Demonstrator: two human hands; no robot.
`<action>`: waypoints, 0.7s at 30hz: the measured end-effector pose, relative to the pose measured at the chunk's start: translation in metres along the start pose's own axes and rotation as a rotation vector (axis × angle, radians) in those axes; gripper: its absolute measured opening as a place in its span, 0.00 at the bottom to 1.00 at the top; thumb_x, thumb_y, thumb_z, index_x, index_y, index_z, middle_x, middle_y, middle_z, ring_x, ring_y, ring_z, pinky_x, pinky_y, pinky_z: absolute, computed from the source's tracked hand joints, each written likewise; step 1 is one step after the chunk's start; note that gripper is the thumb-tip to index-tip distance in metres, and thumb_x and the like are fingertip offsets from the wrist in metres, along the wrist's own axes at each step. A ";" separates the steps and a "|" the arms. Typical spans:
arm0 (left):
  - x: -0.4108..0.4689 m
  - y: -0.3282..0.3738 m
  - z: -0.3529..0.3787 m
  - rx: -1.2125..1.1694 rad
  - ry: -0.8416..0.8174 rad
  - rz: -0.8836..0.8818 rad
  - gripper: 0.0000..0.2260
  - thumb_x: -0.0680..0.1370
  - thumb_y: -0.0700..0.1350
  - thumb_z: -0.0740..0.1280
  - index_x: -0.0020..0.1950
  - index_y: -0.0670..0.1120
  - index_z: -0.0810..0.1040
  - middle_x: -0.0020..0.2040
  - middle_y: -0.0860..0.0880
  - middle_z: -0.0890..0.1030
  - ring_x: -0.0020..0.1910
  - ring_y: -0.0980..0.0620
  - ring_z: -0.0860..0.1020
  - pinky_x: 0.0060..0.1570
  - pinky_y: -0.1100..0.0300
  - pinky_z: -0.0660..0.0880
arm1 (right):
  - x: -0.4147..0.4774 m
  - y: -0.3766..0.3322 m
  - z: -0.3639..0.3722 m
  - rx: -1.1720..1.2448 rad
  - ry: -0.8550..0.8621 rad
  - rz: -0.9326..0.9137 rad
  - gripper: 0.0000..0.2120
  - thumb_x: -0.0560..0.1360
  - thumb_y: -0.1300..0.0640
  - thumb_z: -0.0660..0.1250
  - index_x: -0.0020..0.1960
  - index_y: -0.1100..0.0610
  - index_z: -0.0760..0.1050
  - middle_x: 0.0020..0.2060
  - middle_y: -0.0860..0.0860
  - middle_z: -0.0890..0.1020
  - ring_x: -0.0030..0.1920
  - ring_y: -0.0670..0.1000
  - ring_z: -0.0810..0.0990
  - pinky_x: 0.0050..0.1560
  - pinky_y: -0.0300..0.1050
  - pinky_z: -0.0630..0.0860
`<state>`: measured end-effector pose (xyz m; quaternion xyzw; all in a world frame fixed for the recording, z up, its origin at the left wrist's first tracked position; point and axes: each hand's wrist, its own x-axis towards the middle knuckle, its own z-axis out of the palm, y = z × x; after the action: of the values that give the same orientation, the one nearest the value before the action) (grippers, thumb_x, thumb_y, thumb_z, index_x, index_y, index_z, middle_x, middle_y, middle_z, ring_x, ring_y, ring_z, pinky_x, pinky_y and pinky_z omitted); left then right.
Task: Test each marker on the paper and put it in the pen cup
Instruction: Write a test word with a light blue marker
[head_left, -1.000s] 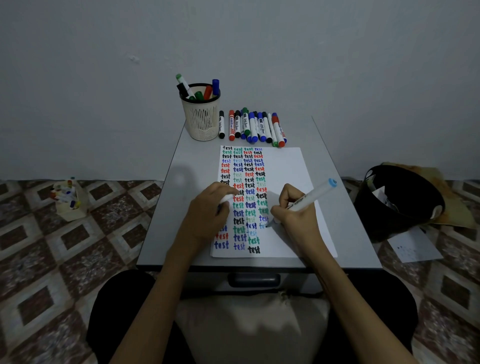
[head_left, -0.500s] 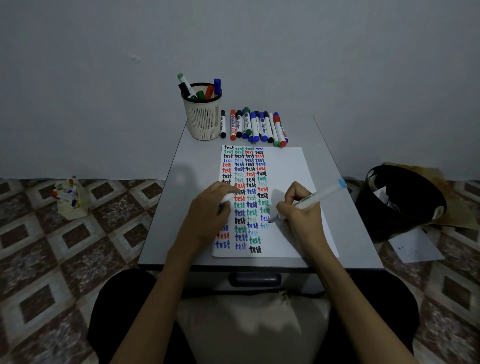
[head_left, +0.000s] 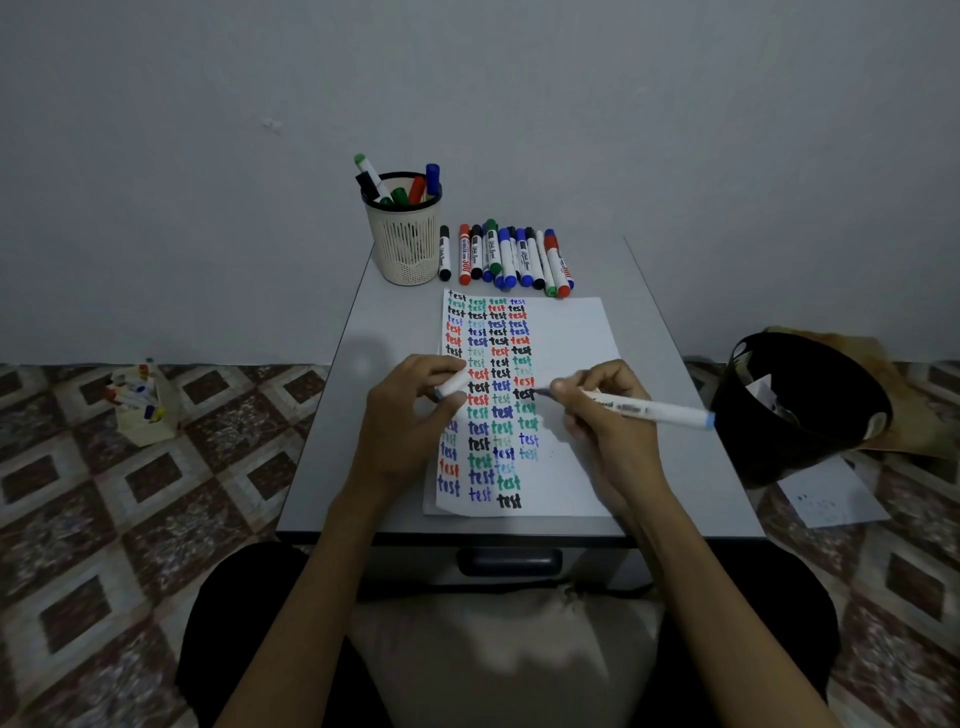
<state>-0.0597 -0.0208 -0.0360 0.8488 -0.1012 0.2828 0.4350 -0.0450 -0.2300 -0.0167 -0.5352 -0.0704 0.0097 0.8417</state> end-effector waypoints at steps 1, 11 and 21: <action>-0.001 0.002 -0.002 -0.047 0.018 -0.019 0.10 0.74 0.39 0.70 0.55 0.42 0.78 0.53 0.49 0.80 0.50 0.58 0.78 0.50 0.69 0.75 | 0.000 -0.001 0.001 0.033 -0.030 0.016 0.07 0.69 0.68 0.70 0.42 0.61 0.73 0.40 0.58 0.79 0.39 0.52 0.82 0.35 0.40 0.78; -0.004 0.007 -0.006 -0.140 -0.016 -0.003 0.11 0.73 0.43 0.69 0.54 0.43 0.80 0.51 0.56 0.81 0.48 0.60 0.79 0.49 0.67 0.75 | -0.001 -0.005 0.005 0.144 -0.065 0.102 0.09 0.76 0.74 0.58 0.41 0.63 0.70 0.34 0.60 0.81 0.31 0.54 0.82 0.29 0.40 0.79; -0.006 0.009 -0.007 -0.373 -0.155 -0.106 0.09 0.73 0.41 0.69 0.52 0.43 0.81 0.50 0.50 0.83 0.51 0.51 0.81 0.48 0.56 0.80 | -0.002 -0.002 0.007 -0.011 -0.122 0.126 0.05 0.71 0.72 0.67 0.44 0.65 0.74 0.42 0.62 0.83 0.36 0.57 0.84 0.35 0.44 0.82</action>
<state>-0.0708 -0.0212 -0.0300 0.7769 -0.1399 0.1697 0.5900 -0.0480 -0.2252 -0.0120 -0.5418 -0.0877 0.0945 0.8306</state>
